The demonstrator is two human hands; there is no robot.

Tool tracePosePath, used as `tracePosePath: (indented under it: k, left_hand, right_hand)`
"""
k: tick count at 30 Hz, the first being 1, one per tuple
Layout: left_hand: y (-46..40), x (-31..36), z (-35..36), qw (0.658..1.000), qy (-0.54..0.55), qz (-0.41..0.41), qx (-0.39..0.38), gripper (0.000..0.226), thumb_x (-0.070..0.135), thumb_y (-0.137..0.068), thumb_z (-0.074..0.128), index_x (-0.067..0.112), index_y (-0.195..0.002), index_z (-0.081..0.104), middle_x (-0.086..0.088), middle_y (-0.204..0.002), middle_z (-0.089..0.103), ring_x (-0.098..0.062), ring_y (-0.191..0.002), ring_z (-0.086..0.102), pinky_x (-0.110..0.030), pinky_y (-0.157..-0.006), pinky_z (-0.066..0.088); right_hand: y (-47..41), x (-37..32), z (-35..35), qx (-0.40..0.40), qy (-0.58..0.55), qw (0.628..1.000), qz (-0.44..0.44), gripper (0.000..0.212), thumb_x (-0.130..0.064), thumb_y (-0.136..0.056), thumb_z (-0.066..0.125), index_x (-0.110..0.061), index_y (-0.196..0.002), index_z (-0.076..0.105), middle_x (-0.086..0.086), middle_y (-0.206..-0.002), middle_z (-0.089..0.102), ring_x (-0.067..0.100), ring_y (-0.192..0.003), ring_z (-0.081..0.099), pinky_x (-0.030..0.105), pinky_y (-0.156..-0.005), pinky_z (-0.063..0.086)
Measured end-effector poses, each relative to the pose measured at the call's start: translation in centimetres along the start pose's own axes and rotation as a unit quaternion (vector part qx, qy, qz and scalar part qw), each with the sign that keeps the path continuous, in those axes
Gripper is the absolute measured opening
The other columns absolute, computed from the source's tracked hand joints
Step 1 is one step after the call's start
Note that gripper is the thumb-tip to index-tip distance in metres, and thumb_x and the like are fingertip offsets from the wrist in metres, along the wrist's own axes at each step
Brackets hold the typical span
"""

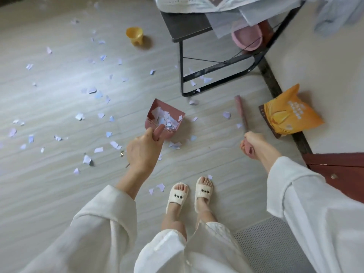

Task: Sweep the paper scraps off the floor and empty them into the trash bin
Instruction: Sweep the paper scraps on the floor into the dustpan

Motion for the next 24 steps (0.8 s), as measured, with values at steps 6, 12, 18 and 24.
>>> tracePosePath:
  k: [6, 12, 18, 24]
  left_hand:
    - [0.1, 0.7, 0.8, 0.998, 0.003, -0.055, -0.018, 0.028, 0.035, -0.089, 0.043, 0.013, -0.072, 0.045, -0.014, -0.063, 0.057, -0.031, -0.060, 0.043, -0.033, -0.058, 0.031]
    - [-0.6, 1.4, 1.0, 0.994, 0.020, -0.101, -0.026, 0.023, 0.034, -0.088, 0.041, 0.016, -0.074, 0.045, -0.007, -0.062, 0.051, -0.031, -0.063, 0.045, -0.032, -0.058, 0.030]
    - [0.1, 1.3, 0.7, 0.993, 0.017, -0.114, -0.004, 0.025, 0.035, -0.088, 0.042, 0.014, -0.078, 0.049, -0.014, -0.065, 0.056, -0.032, -0.064, 0.046, -0.033, -0.058, 0.033]
    - [0.8, 0.8, 0.5, 0.991, 0.017, -0.128, 0.021, 0.020, 0.031, -0.086, 0.045, 0.015, -0.074, 0.044, -0.014, -0.065, 0.058, -0.031, -0.061, 0.044, -0.032, -0.058, 0.033]
  right_hand:
    - [2.6, -0.6, 0.8, -0.102, 0.086, 0.991, 0.009, 0.037, -0.008, -0.095, 0.034, -0.007, -0.058, 0.040, 0.007, -0.039, 0.045, 0.008, -0.017, 0.034, 0.014, -0.031, 0.025]
    - [3.8, -3.7, -2.0, -0.195, 0.048, 0.977, 0.075, 0.034, -0.021, -0.098, 0.036, -0.009, -0.068, 0.044, -0.003, -0.036, 0.045, 0.003, -0.022, 0.039, 0.009, -0.024, 0.029]
    - [1.6, -6.8, 0.8, -0.130, 0.144, 0.980, -0.035, 0.029, -0.011, -0.095, 0.033, -0.009, -0.068, 0.042, 0.005, -0.060, 0.041, 0.005, -0.019, 0.035, 0.007, -0.029, 0.026]
    - [-0.9, -9.4, 2.2, -0.117, 0.212, 0.968, -0.067, 0.022, -0.007, -0.096, 0.031, -0.008, -0.076, 0.041, 0.007, -0.064, 0.043, 0.006, -0.018, 0.038, 0.008, -0.028, 0.031]
Point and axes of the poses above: each hand's wrist, its own y-axis away from the middle knuckle, its own z-axis out of the palm, x = y × z, the point moved 6 cm from there along -y, towards the middle knuckle
